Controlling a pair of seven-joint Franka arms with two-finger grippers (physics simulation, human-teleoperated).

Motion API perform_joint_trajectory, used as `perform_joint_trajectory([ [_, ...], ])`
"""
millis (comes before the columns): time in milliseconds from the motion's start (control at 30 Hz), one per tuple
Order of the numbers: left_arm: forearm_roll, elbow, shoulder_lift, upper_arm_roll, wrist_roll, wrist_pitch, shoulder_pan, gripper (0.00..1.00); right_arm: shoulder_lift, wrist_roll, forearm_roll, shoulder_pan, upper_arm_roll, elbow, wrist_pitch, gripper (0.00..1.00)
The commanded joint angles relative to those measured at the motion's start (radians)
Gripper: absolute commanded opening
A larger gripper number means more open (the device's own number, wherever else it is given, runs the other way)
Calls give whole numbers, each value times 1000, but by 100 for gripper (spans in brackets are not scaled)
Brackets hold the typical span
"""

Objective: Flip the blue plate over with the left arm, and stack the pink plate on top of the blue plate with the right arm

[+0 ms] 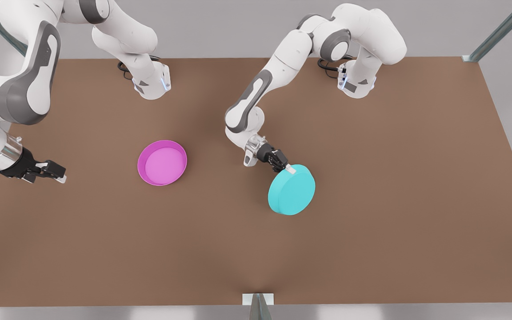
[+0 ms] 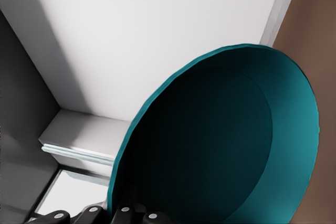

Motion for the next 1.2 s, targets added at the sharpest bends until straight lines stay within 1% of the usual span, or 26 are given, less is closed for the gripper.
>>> perform_joint_trajectory([
  [0, -38, 0, 2, 1, -2, 3, 0, 21, 0, 0, 0, 1, 0, 0, 0, 100],
  [67, -38, 2, 7, -6, -2, 3, -2, 21, 0, -1, 0, 1, 0, 0, 0, 100],
  [100, -39, 3, 10, -9, -4, 3, -2, 26, 0, 0, 0, 1, 0, 0, 0, 100],
  [133, -39, 5, 10, -9, -1, 3, -2, 33, 0, -1, 0, 1, 0, 0, 0, 100],
  [167, -39, 5, 11, -9, -4, 3, -2, 58, 0, -1, 0, 1, 0, 0, 0, 100],
  [200, -45, 6, 11, -9, -19, 4, -2, 100, 0, -1, 0, 1, 0, 0, 0, 100],
  [333, -62, 12, 20, -24, -37, 4, -2, 100, 8, -1, 0, 1, 0, 0, 0, 100],
  [433, -128, 44, 19, -48, -40, 4, -2, 100, 8, 0, 0, 1, 0, 0, 0, 100],
  [533, -355, 144, 19, -114, -57, 13, -2, 100, 12, -1, -2, 1, 0, 0, 0, 100],
  [567, -444, 187, 20, -151, -80, 15, 0, 100, 12, -1, -3, 4, 2, 0, 0, 100],
  [700, -769, 310, 8, -222, -113, 43, 0, 100, 11, -3, -17, -7, -3, 12, -11, 100],
  [733, -883, 354, -22, -220, -105, 43, 8, 100, 12, -4, -23, -4, -3, 9, -12, 100],
  [767, -972, 361, -61, -208, -74, 53, 34, 100, 14, -6, -25, -4, -2, 6, -14, 100],
  [800, -1053, 361, -111, -208, -1, 66, 106, 100, 14, -8, -26, -1, 2, 3, -20, 100],
  [833, -1136, 358, -164, -207, 91, 108, 191, 100, 24, -9, 3, -7, 3, 3, -64, 100],
  [867, -1223, 348, -240, -205, 238, 124, 326, 100, 43, -14, 25, 7, 5, -6, -57, 100],
  [900, -1265, 345, -285, -188, 320, 116, 422, 100, 75, -56, 72, 1, 6, -12, -57, 100],
  [933, -1308, 322, -323, -139, 413, 113, 488, 100, 81, -77, 126, -13, 6, -75, -22, 100],
  [967, -1384, 312, -357, -9, 564, 107, 531, 100, 66, -127, 135, -16, 6, -184, 60, 100],
  [1033, -1535, 312, -360, 258, 820, 41, 549, 100, 34, -256, 213, -62, 5, -333, 150, 100],
  [1067, -1590, 312, -358, 379, 903, 30, 549, 100, 17, -386, 250, -76, 0, -390, 155, 100],
  [1100, -1592, 318, -358, 431, 949, 3, 570, 100, -21, -417, 259, -81, 0, -492, 214, 100],
  [1133, -1579, 321, -432, 319, 937, -5, 720, 100, -71, -527, 264, -96, -2, -647, 342, 100],
  [1167, -1457, 316, -510, 115, 934, -10, 861, 100, -61, -615, 300, -98, -15, -679, 377, 100],
])
